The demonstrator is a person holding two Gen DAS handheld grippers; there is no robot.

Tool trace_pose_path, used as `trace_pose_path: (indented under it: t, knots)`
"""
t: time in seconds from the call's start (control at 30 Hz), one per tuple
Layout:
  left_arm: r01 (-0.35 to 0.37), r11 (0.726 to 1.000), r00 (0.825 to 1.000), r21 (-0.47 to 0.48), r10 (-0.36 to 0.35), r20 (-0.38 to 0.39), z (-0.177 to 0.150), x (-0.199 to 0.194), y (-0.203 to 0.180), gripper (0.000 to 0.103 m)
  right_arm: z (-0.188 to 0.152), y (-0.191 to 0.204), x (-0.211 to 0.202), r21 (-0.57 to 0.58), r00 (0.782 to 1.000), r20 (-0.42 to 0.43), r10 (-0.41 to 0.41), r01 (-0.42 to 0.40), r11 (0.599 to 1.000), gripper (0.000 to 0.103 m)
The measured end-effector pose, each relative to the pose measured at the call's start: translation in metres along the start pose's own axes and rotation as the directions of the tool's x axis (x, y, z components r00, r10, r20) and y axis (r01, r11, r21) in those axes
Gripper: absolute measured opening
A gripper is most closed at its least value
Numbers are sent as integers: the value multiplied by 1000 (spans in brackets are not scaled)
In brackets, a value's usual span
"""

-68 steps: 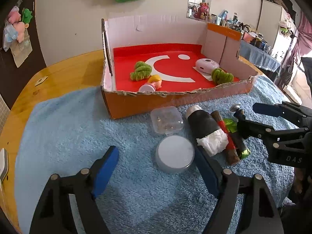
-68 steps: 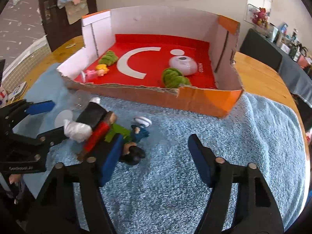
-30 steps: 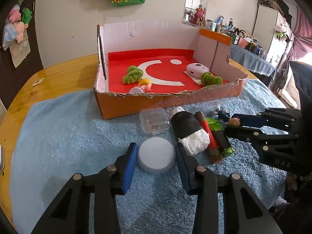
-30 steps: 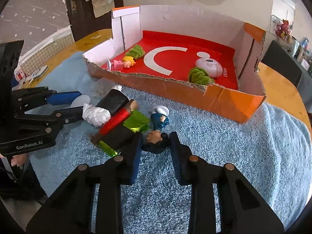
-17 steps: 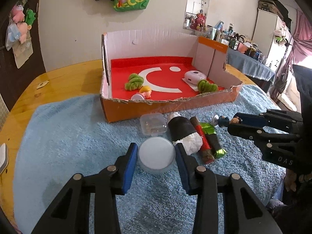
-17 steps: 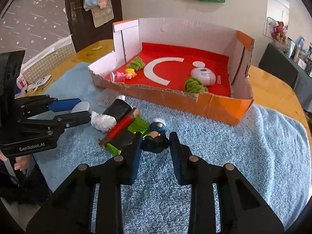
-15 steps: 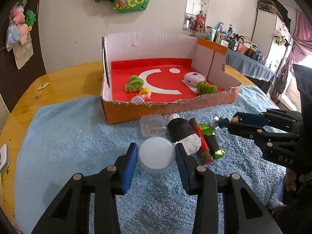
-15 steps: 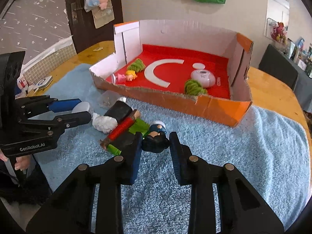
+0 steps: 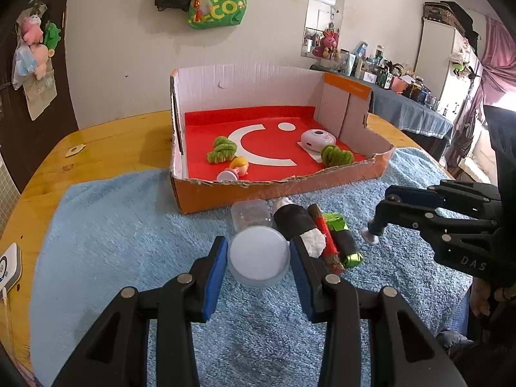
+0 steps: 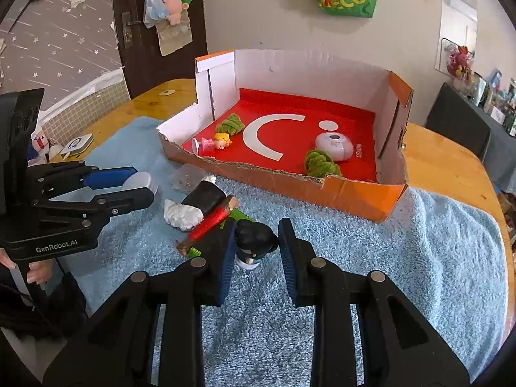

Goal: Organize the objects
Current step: 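Grasp the blue-capped figurine with the right gripper while the left grasps the white round lid, then carry the figurine and white lid into the red-lined box with both grippers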

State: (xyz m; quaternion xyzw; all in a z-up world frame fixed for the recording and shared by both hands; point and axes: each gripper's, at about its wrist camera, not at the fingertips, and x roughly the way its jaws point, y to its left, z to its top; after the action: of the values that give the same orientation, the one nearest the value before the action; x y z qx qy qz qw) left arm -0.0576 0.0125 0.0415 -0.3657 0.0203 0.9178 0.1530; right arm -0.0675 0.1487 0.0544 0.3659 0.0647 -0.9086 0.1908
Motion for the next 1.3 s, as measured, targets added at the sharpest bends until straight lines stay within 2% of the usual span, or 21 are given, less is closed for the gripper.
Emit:
trace_pose_path:
  t: [0.4,0.57,1.0,1.3]
  knots:
    - [6,1000,1000,3,-6,11,3,-5,-3,41,2,2,-2,1,1000,1,3,-3,1000,25]
    - [31,1000,999,6,-31,21,14,-9,-4,41,10,2,-6,-10,1000,12,7,-7,1000,25]
    - [77,996,997,34,-78,15,67,9,-6,42,70,-7,-14,-73,997,74,4,1,997,25]
    - [92,995,994,43,-90,-59,92,50,-8,41,106,-15,20,-112,999,54,-5,11,994,25]
